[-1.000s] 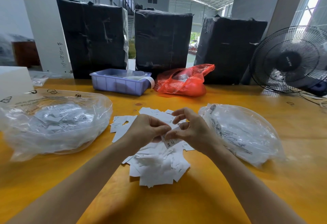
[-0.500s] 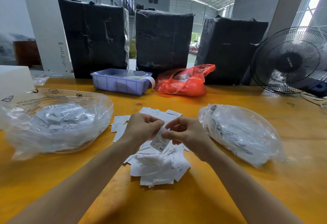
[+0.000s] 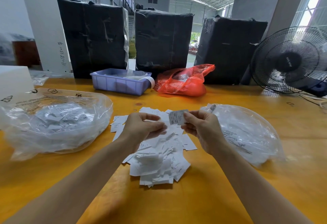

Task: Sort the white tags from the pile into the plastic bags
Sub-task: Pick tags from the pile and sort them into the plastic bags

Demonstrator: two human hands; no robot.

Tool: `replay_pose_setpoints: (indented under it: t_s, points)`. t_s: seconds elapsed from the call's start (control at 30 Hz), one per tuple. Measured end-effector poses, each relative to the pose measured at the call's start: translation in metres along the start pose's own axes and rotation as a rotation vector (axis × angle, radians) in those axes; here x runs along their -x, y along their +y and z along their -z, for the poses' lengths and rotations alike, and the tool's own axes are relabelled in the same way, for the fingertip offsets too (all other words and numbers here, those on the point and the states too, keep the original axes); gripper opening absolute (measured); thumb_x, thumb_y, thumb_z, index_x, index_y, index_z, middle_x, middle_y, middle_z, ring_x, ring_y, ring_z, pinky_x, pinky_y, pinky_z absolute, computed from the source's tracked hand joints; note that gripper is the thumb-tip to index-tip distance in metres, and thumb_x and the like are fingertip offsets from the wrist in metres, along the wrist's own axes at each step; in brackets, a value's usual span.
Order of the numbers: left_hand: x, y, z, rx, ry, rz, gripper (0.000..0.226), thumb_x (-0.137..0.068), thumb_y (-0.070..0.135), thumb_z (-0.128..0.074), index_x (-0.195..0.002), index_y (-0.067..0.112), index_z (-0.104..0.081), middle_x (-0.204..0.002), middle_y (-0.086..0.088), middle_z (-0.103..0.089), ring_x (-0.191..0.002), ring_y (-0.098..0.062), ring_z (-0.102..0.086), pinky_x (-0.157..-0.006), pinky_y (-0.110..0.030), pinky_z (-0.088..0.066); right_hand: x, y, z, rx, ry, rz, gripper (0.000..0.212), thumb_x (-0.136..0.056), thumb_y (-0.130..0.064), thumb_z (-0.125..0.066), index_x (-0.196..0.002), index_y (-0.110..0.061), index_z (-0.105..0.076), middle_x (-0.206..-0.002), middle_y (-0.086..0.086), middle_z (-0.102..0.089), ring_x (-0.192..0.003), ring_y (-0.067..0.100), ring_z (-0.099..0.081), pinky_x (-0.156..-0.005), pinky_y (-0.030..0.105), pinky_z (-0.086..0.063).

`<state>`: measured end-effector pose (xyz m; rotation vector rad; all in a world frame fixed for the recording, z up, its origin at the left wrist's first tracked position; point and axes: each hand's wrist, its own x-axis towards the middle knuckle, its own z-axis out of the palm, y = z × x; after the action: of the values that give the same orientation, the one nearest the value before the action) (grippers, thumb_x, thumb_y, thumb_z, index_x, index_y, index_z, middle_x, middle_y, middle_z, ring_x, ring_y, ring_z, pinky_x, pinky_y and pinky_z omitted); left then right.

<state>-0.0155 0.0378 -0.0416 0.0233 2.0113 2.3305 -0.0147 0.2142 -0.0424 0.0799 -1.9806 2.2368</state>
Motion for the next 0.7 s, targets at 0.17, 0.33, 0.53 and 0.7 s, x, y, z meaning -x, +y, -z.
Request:
replay_pose_setpoints:
  t_s: [0.17,0.33,0.53,0.7]
  points:
    - [0.0008,0.0002,-0.0005,0.013,0.008,-0.018,0.019,-0.077,-0.007,-0.070,-0.092,0.000,-0.060,-0.076,-0.021,-0.072,-0.064,-0.023,-0.072,-0.052,-0.018,-0.053,0.0021,-0.0027,-0.0001,-0.098,-0.017,0.075,0.008,-0.085,0.001,-0.063,-0.086,-0.004,-0.056,-0.069,0.007,-0.072,-0.060,0.019,-0.070,-0.058,0.024,-0.057]
    - [0.0013,0.0001,-0.0010,0.011,0.005,-0.019,0.019,-0.078,-0.006,-0.070,-0.093,0.000,-0.059,-0.078,-0.021,-0.072,-0.065,-0.023,-0.072,-0.053,-0.018,-0.053,0.0040,-0.0014,-0.0020,-0.030,-0.064,0.089,0.010,-0.083,0.002,-0.066,-0.085,-0.003,-0.057,-0.070,0.009,-0.072,-0.060,0.021,-0.070,-0.058,0.025,-0.057]
    - [0.0002,0.0012,0.0007,0.015,-0.021,0.007,0.021,-0.077,-0.005,-0.070,-0.094,0.000,-0.059,-0.079,-0.021,-0.072,-0.067,-0.024,-0.072,-0.054,-0.019,-0.055,0.0024,0.0022,-0.0013,0.055,-0.086,0.109,0.009,-0.083,0.001,-0.066,-0.086,-0.002,-0.059,-0.073,0.010,-0.072,-0.059,0.019,-0.069,-0.056,0.024,-0.056]
    - [-0.0002,0.0022,0.0004,0.030,-0.055,0.025,0.023,-0.075,-0.007,-0.072,-0.094,0.000,-0.060,-0.080,-0.021,-0.072,-0.064,-0.022,-0.072,-0.057,-0.021,-0.056,0.0020,0.0043,0.0002,0.107,-0.074,0.150,0.009,-0.083,0.002,-0.066,-0.083,-0.003,-0.058,-0.075,0.011,-0.071,-0.058,0.019,-0.069,-0.056,0.024,-0.056]
